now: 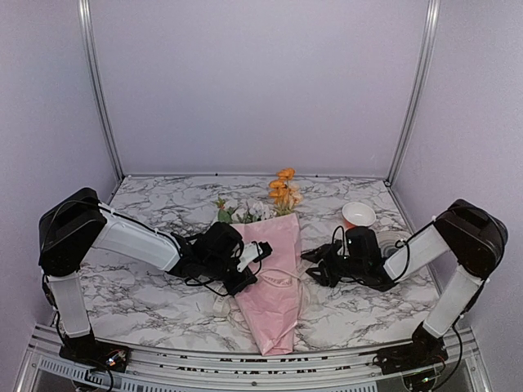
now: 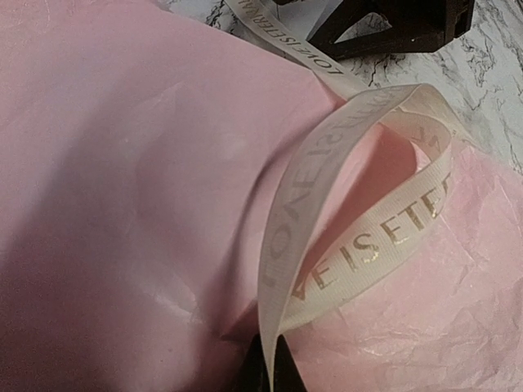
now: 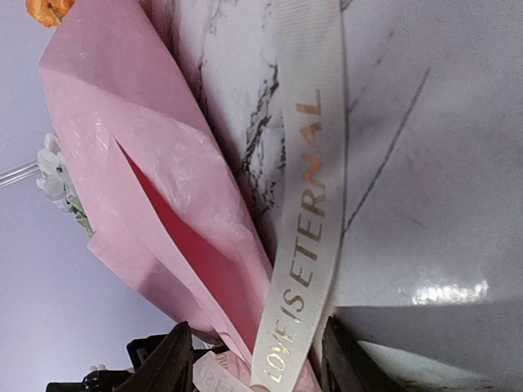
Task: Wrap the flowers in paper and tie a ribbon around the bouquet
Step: Cross the ribbon over the folded bouquet.
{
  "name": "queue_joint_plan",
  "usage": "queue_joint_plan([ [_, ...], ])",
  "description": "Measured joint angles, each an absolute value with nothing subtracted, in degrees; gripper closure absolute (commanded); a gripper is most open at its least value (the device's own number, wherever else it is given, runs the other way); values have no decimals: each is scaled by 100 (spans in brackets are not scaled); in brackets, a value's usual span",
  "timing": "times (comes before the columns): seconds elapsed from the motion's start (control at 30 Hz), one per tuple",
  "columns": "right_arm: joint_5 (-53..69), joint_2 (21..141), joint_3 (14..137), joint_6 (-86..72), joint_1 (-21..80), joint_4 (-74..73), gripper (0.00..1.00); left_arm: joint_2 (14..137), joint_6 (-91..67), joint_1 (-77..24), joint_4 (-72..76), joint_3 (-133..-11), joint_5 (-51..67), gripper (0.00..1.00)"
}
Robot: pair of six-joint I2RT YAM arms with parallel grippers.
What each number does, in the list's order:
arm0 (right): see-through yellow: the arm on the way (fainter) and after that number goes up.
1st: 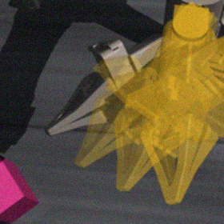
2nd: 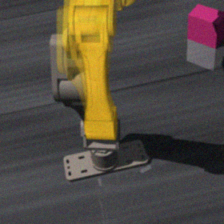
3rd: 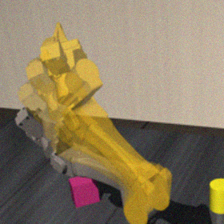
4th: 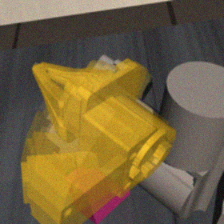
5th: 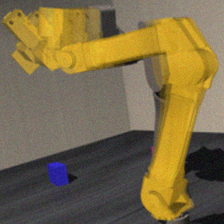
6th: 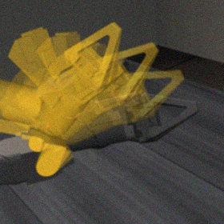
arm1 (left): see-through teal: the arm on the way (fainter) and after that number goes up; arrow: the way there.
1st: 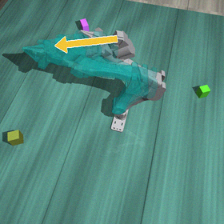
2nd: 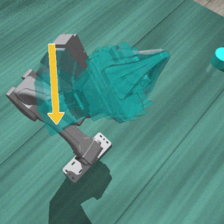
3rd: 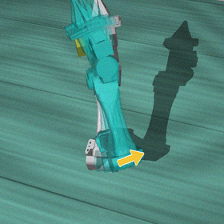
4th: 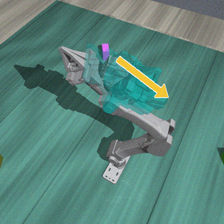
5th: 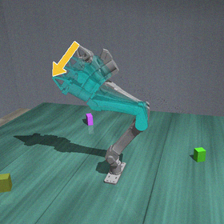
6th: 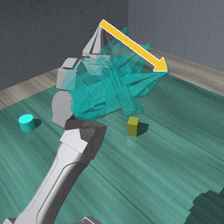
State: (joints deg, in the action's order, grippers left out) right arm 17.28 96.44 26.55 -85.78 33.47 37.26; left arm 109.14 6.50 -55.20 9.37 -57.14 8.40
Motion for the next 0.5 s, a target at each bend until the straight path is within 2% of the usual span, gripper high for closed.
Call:
queue_joint_plan([
  [0.37,1791,10322,2526,-9467,3345,5199,50,10914,666,-5522,930,-5714,823,100],
  [0.43,1800,10453,2565,-9609,3345,5367,57,10914,668,-5522,930,-5714,808,100],
  [0.5,1791,10495,2569,-9714,3345,5400,68,10914,670,-5527,928,-5714,797,100],
])
